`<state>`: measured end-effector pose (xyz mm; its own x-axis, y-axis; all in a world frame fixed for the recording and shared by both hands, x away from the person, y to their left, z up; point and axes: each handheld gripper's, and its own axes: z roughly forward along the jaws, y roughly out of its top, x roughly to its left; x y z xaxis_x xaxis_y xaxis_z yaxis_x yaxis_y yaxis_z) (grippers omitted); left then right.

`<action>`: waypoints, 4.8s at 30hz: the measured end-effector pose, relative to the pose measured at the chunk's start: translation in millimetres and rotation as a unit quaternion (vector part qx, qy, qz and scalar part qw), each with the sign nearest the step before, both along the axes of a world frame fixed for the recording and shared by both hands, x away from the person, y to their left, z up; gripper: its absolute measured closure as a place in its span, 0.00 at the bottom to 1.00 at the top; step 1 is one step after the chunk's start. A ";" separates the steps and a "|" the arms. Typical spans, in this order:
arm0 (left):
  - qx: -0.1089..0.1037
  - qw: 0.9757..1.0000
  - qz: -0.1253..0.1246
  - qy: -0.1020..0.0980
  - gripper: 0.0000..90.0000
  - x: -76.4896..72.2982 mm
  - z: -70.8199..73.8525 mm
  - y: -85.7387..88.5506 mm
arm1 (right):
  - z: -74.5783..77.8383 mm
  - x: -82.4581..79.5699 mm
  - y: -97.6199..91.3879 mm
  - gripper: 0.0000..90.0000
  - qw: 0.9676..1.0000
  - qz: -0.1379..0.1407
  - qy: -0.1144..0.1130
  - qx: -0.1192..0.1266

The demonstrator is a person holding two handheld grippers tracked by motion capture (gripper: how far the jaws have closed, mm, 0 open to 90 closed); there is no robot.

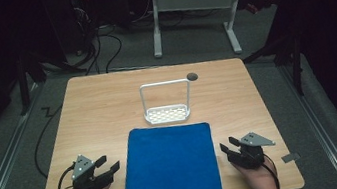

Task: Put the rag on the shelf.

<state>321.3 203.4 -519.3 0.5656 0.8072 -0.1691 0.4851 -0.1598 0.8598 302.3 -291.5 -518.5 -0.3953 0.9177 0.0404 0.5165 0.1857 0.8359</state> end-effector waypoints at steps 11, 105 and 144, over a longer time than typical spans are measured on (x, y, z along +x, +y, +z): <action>0.000 1.000 0.029 0.009 0.45 -7.0 -4.3 10.6 | 1.8 14.0 5.3 0.54 0.999 0.040 -0.003 0.014; -0.081 0.976 -0.030 -0.199 0.97 13.0 123.8 -59.4 | 122.1 15.4 55.2 0.98 0.974 0.047 -0.207 0.082; -0.095 0.953 -0.009 -0.288 0.98 53.4 195.7 -69.1 | 198.9 41.6 63.8 0.98 0.952 0.022 -0.292 0.090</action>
